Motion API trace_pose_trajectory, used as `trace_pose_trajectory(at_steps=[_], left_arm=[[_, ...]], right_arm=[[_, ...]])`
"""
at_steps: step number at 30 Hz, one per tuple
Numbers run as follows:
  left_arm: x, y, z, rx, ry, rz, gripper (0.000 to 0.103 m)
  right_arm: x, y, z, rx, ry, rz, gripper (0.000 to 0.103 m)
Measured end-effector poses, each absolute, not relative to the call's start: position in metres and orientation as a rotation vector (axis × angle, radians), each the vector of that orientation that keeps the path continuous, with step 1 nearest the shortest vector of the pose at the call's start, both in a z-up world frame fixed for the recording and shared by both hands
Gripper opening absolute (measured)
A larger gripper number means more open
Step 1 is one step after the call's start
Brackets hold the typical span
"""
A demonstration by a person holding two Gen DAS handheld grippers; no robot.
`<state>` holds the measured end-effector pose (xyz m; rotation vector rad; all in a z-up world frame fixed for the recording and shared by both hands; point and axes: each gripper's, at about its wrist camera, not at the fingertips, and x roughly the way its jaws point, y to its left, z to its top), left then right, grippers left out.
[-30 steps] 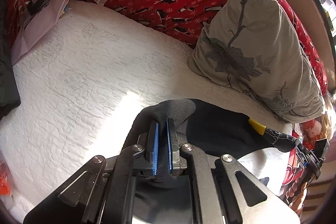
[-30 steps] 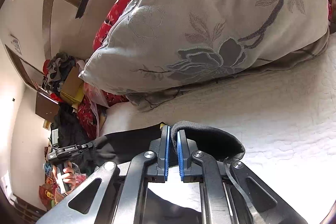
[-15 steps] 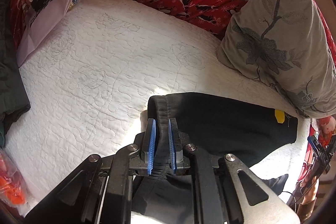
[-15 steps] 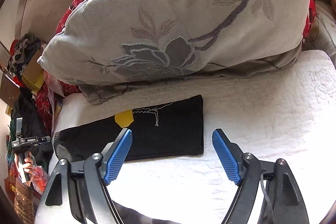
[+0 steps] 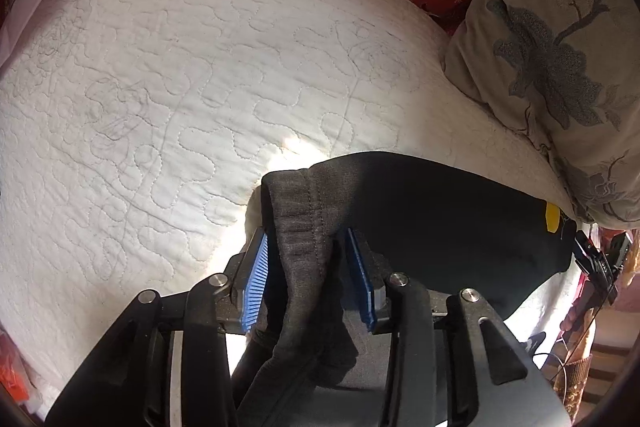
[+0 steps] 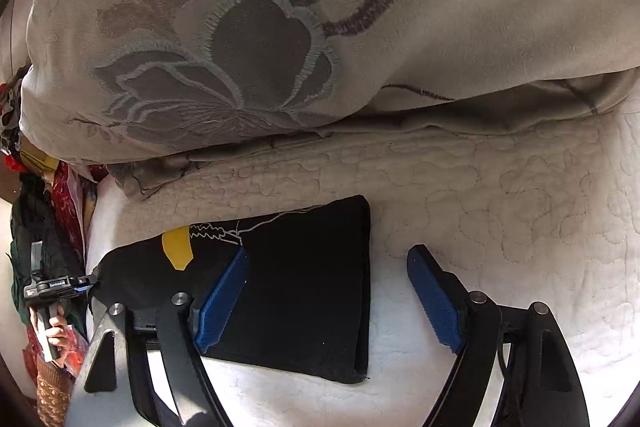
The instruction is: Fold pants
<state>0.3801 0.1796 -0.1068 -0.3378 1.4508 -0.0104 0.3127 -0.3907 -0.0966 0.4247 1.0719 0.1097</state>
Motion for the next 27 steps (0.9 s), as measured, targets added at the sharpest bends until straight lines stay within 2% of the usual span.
trace_pose_trajectory(at_steps=[3, 5, 7, 8, 11, 12, 13, 14, 15, 21, 27], left_arm=[[0.382, 0.177, -0.114, -0.345, 1.445, -0.001, 0.042], [0.382, 0.176, -0.115, -0.375, 1.43, -0.017, 0.062], [0.383, 0.171, -0.119, -0.377, 1.431, -0.039, 0.074], [0.383, 0.165, -0.122, -0.357, 1.433, -0.041, 0.078], [0.384, 0.15, -0.122, -0.284, 1.417, -0.019, 0.081], [0.384, 0.145, -0.121, -0.263, 1.403, -0.011, 0.08], [0.384, 0.14, -0.119, -0.239, 1.388, 0.001, 0.058], [0.384, 0.136, -0.117, -0.204, 1.381, 0.018, 0.029], [0.384, 0.133, -0.114, -0.194, 1.375, 0.021, 0.024], [0.37, 0.118, -0.076, -0.138, 1.285, 0.018, 0.022], [0.335, 0.115, -0.02, -0.093, 1.179, -0.014, 0.022]], right_arm=[[0.318, -0.398, -0.094, 0.49, 1.068, 0.145, 0.084], [0.324, -0.399, -0.094, 0.491, 1.091, 0.168, 0.083], [0.329, -0.395, -0.09, 0.43, 1.108, 0.175, 0.074], [0.33, -0.392, -0.089, 0.398, 1.111, 0.175, 0.065], [0.336, -0.386, -0.091, 0.361, 1.122, 0.183, 0.047], [0.336, -0.381, -0.091, 0.32, 1.124, 0.175, 0.03], [0.336, -0.377, -0.092, 0.276, 1.135, 0.162, 0.023], [0.336, -0.375, -0.092, 0.257, 1.142, 0.161, 0.02], [0.334, -0.372, -0.089, 0.241, 1.132, 0.164, 0.016], [0.305, -0.352, -0.055, 0.107, 1.054, 0.179, 0.014], [0.272, -0.343, -0.021, 0.105, 0.963, 0.192, 0.014]])
